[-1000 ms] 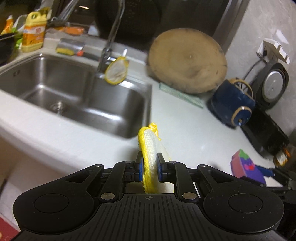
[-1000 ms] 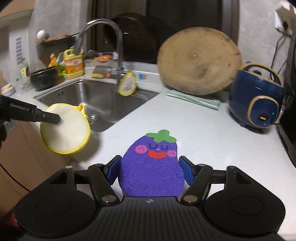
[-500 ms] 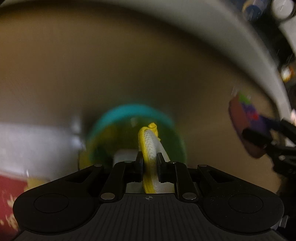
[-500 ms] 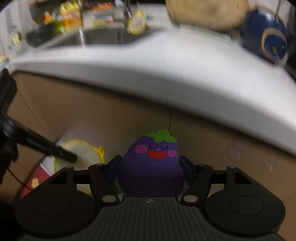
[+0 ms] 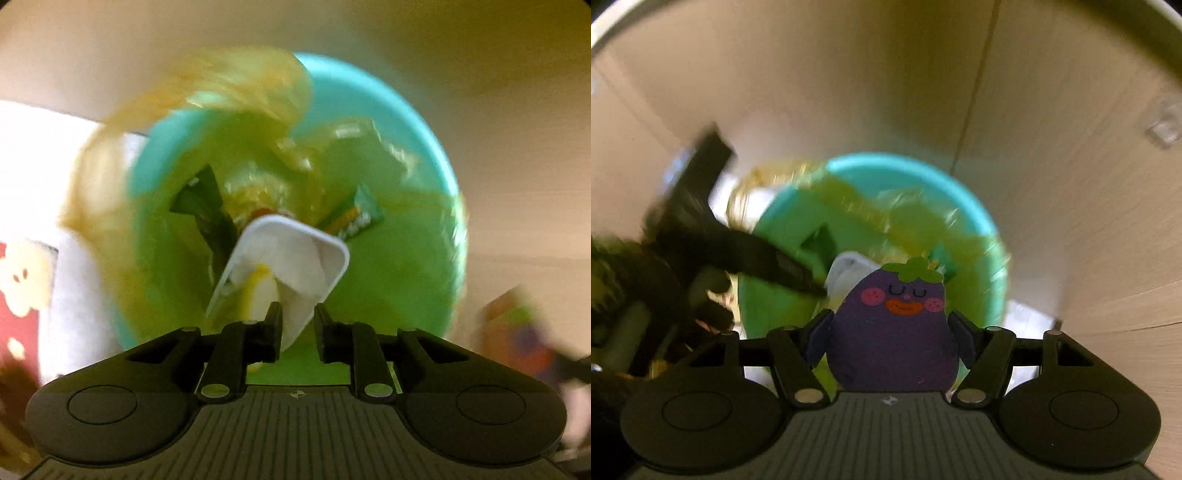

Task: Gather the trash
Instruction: 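Lower both tools into the teal bin and open them to drop scrubber and sponge, then raise both empty tools back up to the countertop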

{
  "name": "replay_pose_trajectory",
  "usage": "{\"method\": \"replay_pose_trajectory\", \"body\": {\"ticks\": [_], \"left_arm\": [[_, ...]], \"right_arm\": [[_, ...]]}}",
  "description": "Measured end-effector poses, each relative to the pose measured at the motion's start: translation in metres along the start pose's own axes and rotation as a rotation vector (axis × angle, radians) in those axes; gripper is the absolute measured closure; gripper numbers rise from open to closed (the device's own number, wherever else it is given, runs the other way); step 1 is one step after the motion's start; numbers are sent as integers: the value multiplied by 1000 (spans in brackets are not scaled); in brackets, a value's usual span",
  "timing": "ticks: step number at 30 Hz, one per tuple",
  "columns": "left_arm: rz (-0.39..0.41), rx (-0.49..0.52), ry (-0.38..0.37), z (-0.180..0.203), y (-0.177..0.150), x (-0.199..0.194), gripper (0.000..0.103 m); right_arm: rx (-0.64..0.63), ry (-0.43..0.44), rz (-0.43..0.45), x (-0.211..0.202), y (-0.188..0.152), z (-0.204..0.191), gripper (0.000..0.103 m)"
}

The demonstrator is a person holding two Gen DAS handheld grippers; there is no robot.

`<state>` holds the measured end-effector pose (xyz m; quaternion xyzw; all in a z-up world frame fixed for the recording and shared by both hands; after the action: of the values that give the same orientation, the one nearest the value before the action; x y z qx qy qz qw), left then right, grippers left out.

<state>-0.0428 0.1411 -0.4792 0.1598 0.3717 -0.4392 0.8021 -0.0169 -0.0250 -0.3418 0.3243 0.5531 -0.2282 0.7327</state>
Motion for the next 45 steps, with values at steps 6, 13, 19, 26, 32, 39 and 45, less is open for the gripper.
{"method": "replay_pose_trajectory", "body": {"ticks": [6, 13, 19, 26, 32, 39, 45], "left_arm": [[151, -1, -43, 11, 26, -75, 82], [309, 53, 60, 15, 44, -153, 82], [416, 62, 64, 18, 53, -191, 82], [451, 91, 67, 27, 53, -204, 82], [383, 151, 115, 29, 41, -190, 82], [320, 227, 130, 40, 24, -178, 82], [373, 295, 106, 66, 25, -199, 82]], "right_arm": [[-143, 34, -23, 35, -9, -38, 35], [-99, 132, -48, 58, 7, -62, 35], [46, 211, -109, 71, 18, -52, 35], [94, 264, -149, 71, 21, -45, 35], [176, 293, -203, 109, 15, -62, 34], [349, 276, -319, 186, -5, -68, 36], [347, 195, -146, 113, 4, -16, 37]]}}
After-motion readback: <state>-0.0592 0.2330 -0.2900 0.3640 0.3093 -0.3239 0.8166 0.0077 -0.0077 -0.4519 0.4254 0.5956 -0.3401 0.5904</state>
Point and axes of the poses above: each gripper's, at about its wrist camera, not at the fingertips, and x roughly the way its jaws point, z to its right, y to its top, the point moved 10 cm from there along x, roughly the way its jaws point, and after that the axes turned 15 degrees about -y, right-handed, at the moved point
